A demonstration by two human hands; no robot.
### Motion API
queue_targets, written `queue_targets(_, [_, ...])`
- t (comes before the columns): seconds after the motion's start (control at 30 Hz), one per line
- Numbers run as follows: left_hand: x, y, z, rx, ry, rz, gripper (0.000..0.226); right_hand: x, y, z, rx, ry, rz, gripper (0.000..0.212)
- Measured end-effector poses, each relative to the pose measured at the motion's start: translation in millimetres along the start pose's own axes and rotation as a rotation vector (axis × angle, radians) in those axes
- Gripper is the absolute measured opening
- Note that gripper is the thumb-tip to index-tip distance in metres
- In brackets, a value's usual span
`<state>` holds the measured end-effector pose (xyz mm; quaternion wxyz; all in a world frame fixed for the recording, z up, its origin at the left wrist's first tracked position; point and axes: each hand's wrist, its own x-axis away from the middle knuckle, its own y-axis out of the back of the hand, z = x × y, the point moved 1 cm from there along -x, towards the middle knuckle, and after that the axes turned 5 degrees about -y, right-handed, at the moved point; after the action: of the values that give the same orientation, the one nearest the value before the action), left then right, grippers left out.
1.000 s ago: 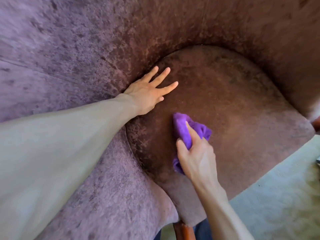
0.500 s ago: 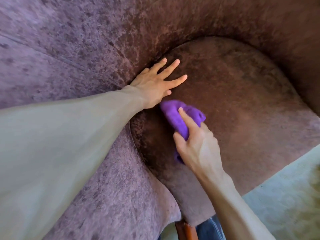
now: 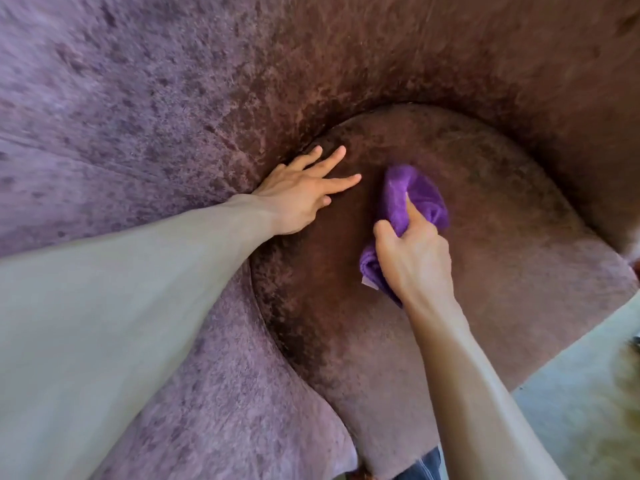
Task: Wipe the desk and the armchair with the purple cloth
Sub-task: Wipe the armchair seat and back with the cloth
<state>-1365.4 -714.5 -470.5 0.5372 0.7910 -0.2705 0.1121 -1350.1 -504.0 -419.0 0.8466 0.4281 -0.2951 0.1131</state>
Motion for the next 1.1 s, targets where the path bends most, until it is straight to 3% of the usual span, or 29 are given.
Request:
queue_targets(0.1, [-2,5,0,0.071,0.024,0.008,0.074,13,-24,14,0.295,0.080,0.227,0.072])
queue_targets(0.2, [-1,7,-1,0.106,0.050,0.009,0.090,19,-22,9,0.324,0.126,0.379,0.064])
queue_targets(0.27, [-2,8,-1,0.152,0.042,-0.001,0.091,9,-5,11,0.166,0.088,0.281,0.059])
queue_targets(0.33, [-4,6,1,0.186,0.053,-0.029,0.093,3,7,14,-0.056,0.058,0.057,0.062])
queue_targets(0.4, [-5,6,3,0.222,0.074,-0.055,0.094,6,1,14,-0.062,0.061,-0.021,0.064])
queue_targets(0.5, [-4,7,1,0.279,0.077,-0.053,0.098,29,-27,7,0.264,0.099,0.204,0.072])
queue_targets(0.6, [-2,11,1,0.298,0.087,-0.036,0.100,56,-43,-12,0.331,0.102,0.332,0.075])
queue_targets(0.67, [-1,11,-2,0.278,0.098,-0.023,0.100,62,-41,-19,0.307,0.120,0.321,0.072])
queue_targets(0.77, [-2,8,-5,0.221,0.095,-0.011,0.091,52,-31,-14,0.153,0.164,0.116,0.069])
queue_targets(0.83, [-2,6,-5,0.172,0.083,-0.012,0.084,42,-31,-14,0.133,0.151,0.065,0.071])
queue_targets(1.1, [0,4,-6,0.151,0.091,0.035,0.076,110,-40,-78,0.494,0.176,0.393,0.084])
